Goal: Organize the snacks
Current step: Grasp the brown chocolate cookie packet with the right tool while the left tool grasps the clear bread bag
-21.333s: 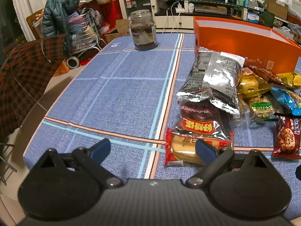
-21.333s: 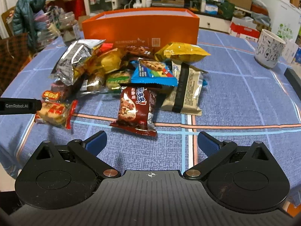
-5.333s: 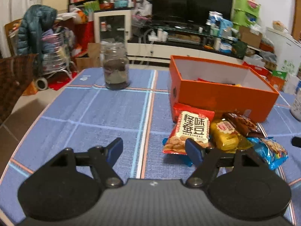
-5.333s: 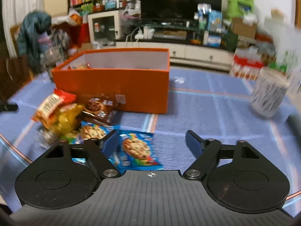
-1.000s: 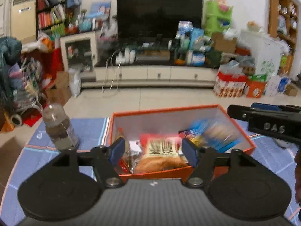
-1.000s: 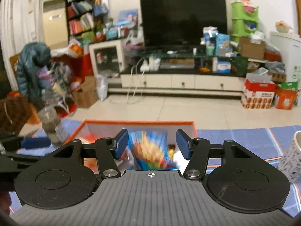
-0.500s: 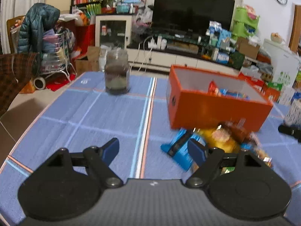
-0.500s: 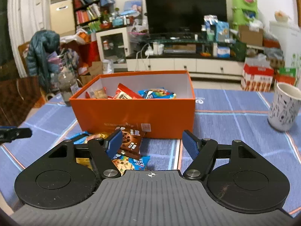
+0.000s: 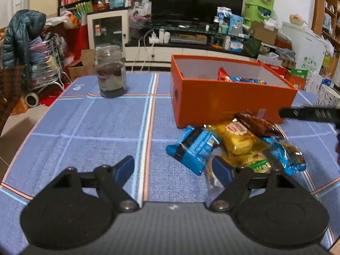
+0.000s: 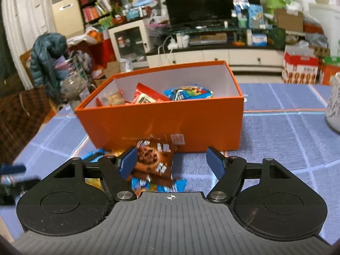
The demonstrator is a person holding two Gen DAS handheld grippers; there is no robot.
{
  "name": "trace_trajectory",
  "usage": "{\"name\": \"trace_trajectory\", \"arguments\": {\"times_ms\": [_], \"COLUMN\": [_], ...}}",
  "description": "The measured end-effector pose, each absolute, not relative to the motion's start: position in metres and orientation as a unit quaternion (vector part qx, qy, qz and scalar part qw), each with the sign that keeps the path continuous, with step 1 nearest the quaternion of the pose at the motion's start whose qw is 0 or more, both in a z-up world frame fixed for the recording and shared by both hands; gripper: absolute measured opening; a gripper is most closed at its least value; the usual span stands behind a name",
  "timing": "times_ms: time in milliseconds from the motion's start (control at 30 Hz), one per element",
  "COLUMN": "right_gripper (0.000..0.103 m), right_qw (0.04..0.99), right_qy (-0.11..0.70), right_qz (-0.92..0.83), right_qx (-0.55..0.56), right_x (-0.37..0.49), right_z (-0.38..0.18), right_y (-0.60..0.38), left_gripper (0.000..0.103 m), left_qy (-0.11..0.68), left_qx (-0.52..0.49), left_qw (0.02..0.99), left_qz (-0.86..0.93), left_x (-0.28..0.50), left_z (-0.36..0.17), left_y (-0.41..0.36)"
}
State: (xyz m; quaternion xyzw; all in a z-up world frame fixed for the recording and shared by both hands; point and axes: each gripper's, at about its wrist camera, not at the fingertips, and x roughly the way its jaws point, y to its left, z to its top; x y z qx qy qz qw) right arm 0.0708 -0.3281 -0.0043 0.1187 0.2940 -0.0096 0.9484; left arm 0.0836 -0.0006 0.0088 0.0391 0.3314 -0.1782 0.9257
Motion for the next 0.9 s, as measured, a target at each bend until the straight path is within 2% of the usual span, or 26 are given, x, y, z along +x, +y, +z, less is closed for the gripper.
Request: {"name": "trace_trajectory", "arguments": {"times_ms": [233, 367, 433, 733, 900], "right_gripper": [0.063, 0.044, 0.041, 0.04, 0.04], "right_qw": [0.929, 0.918, 0.918, 0.944, 0.944], "right_qy": [0.338, 0.376, 0.374, 0.32, 0.318], "right_qz": [0.016, 0.003, 0.007, -0.003, -0.019], "right_qx": [0.153, 0.127, 0.134, 0.086, 0.08], "right_x": [0.115, 0.127, 0.126, 0.095, 0.072], "right_z": [-0.026, -0.044, -0.044, -0.013, -0.011], "right_y": [-0.312, -0.299, -0.299, -0.308, -0.332], "left_gripper": [0.081, 0.081, 0.081, 0.081, 0.081], "left_qy": [0.337, 0.34, 0.342, 0.339, 0.336], "left_qx": [0.056, 0.067, 0.069, 0.074, 0.095], "left_qw": [0.918, 0.915, 0.914, 0.916, 0.914], "left_qz": [-0.199, -0.206, -0.207, -0.203, -0.208], "left_x": [0.076, 0.074, 0.074, 0.079, 0.082], "left_z": [0.003, -0.001, -0.003, -0.007, -0.015], "left_y": [-0.016, -0.02, -0.022, -0.04, -0.064]}}
